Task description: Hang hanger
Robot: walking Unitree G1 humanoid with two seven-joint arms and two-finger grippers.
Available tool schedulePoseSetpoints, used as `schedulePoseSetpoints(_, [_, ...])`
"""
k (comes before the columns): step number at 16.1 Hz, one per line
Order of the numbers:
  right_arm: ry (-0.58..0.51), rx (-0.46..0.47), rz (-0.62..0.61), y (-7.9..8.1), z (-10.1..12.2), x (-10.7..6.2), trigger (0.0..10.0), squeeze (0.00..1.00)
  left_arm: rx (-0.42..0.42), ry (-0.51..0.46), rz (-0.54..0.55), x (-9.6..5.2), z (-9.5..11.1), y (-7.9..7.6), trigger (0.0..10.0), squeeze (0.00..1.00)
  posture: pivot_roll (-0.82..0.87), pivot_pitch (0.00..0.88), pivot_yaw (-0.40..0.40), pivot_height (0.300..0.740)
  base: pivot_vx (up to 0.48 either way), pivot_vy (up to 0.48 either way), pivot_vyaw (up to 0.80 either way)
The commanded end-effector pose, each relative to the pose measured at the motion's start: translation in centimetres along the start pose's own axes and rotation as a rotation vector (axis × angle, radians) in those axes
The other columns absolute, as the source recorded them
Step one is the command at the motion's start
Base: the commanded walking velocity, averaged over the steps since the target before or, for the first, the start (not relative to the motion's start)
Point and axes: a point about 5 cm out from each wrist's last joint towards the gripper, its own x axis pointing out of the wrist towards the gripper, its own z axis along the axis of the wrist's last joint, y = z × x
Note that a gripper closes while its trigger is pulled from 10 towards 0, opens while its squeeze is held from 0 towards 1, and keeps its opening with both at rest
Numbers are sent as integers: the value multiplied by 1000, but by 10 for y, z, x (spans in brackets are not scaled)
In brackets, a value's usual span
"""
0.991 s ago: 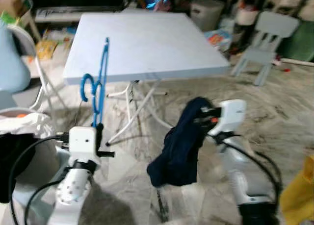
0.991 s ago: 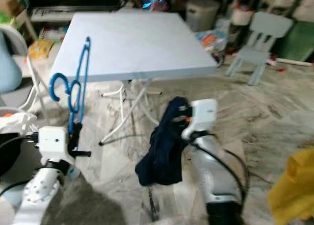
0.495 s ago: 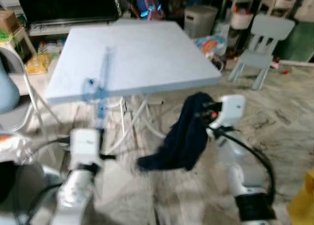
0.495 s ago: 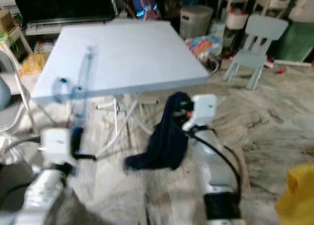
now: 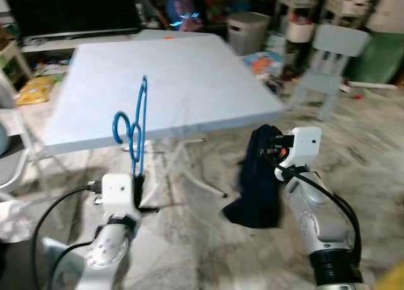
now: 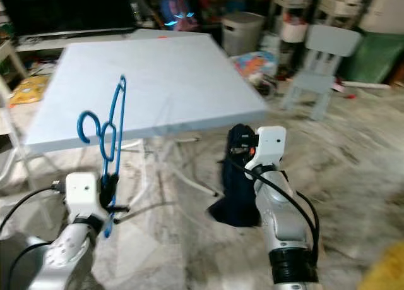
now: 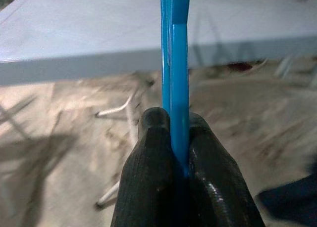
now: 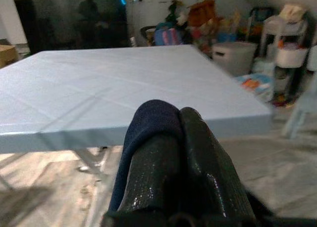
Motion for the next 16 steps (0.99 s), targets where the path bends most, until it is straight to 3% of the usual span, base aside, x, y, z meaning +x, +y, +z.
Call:
schedulePoseSetpoints(1, [-33, -10, 2, 1, 9, 5, 10000, 0, 13, 5, -46, -1, 4, 1, 10000, 0, 167, 37, -31, 740, 247, 412, 0])
schedulePoseSetpoints(5, [-27, 0, -19, 0, 7, 3, 10000, 0, 35, 19, -98, 0, 6, 1, 10000, 0, 157, 43, -25, 740, 124, 421, 0])
schedulePoseSetpoints(9, [-28, -1, -48, -3, 6, 1, 10000, 0, -11, 10, -41, 6, 7, -4, 10000, 0, 149, 51, -19, 740, 0, 433, 0])
schedulePoseSetpoints(12, [-32, -27, 20, 7, 7, 2, 10000, 0, 27, -43, 14, 6, 11, -10, 10000, 0, 156, 52, -18, 740, 0, 0, 0])
schedulePoseSetpoints(16, [-40, -10, -13, 9, 8, 5, 10000, 0, 32, -74, -5, 10, 15, -16, 10000, 0, 163, 55, -19, 740, 0, 0, 0])
